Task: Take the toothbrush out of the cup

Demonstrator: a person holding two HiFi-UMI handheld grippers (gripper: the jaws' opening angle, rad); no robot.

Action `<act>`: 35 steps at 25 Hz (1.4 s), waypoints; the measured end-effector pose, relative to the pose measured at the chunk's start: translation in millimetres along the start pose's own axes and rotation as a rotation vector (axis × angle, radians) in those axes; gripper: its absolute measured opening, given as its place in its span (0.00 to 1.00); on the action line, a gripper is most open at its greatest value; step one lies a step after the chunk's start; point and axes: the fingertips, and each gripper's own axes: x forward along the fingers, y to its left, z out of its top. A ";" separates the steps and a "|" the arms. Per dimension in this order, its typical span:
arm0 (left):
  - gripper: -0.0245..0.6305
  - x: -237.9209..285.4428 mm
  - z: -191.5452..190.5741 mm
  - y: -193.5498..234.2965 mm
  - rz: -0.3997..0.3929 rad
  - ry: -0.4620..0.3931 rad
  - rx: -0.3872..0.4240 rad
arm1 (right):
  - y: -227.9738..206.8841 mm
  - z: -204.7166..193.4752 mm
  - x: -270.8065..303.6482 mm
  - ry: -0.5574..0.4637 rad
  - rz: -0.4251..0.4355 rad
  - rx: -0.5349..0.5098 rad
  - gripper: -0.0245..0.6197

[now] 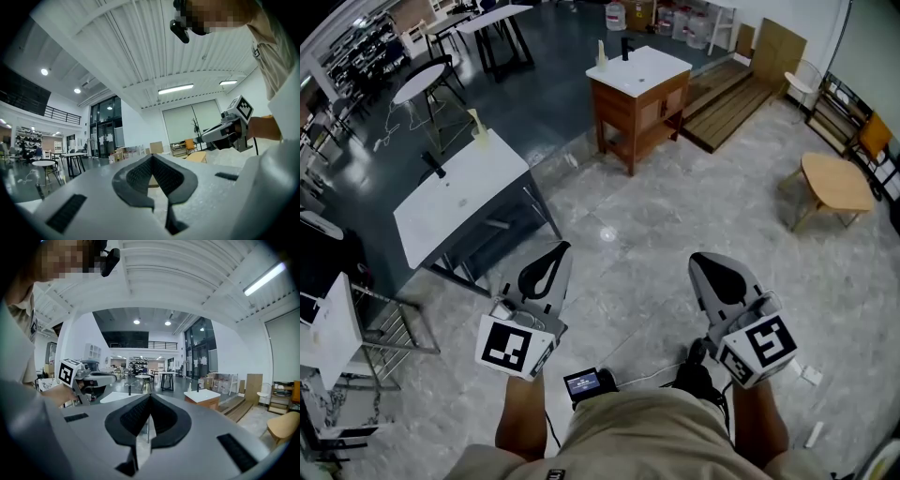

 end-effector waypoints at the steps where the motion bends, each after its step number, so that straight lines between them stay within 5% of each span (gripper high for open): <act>1: 0.05 10.7 -0.1 -2.4 0.007 0.002 0.003 | -13.6 -1.3 0.2 -0.004 0.002 0.001 0.05; 13: 0.05 248.9 7.7 -108.8 0.162 0.065 0.042 | -315.0 -37.1 -46.7 -0.022 0.065 0.036 0.05; 17: 0.05 310.8 30.5 -138.6 0.197 0.071 0.042 | -384.8 -33.0 -48.1 -0.020 0.130 0.035 0.05; 26: 0.05 388.2 50.4 -153.5 0.232 0.089 0.070 | -470.9 -20.2 -25.9 -0.064 0.185 0.043 0.05; 35: 0.05 448.6 20.9 -87.0 0.263 0.078 0.059 | -512.0 -23.2 71.2 -0.040 0.218 0.012 0.05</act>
